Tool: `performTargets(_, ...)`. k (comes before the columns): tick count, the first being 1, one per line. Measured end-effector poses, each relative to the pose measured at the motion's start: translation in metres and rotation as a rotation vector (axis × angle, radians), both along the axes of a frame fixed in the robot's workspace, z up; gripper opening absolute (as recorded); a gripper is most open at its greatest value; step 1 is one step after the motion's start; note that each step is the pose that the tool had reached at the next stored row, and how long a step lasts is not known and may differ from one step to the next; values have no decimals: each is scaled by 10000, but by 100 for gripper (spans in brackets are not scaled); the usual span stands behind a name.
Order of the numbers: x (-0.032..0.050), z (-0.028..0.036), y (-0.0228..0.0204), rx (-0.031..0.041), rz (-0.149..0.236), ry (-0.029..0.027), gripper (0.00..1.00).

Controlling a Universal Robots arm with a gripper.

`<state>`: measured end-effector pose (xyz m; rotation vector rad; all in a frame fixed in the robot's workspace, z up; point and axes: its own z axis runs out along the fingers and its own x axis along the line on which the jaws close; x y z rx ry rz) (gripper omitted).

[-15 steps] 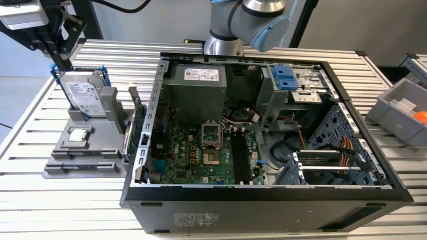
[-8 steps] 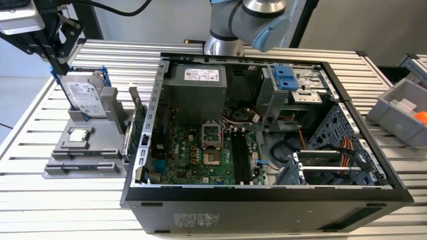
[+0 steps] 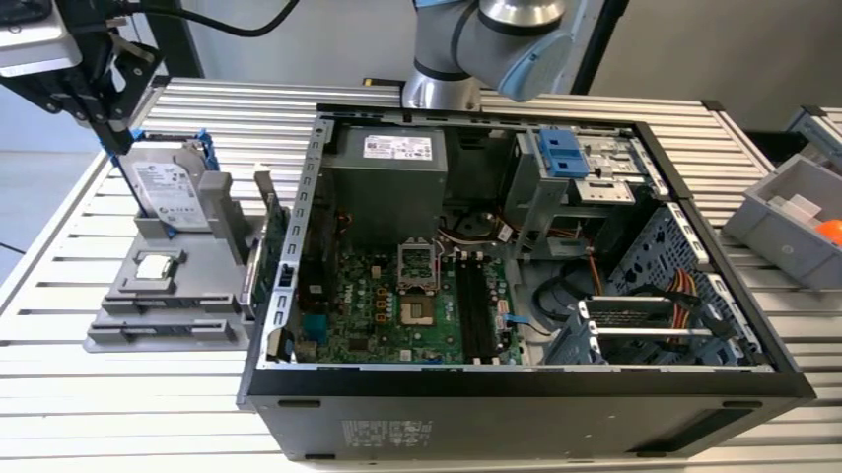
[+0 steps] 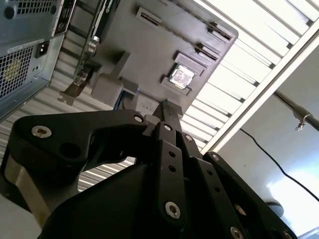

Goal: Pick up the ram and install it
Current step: 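Reach for the ram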

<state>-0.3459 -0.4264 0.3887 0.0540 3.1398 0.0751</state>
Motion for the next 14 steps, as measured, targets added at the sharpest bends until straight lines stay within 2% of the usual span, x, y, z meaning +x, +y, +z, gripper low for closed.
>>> performTargets(9,-5,-5,-98,0,0,1,0)
performTargets(14,-9,-8,-172,0,0,0,0)
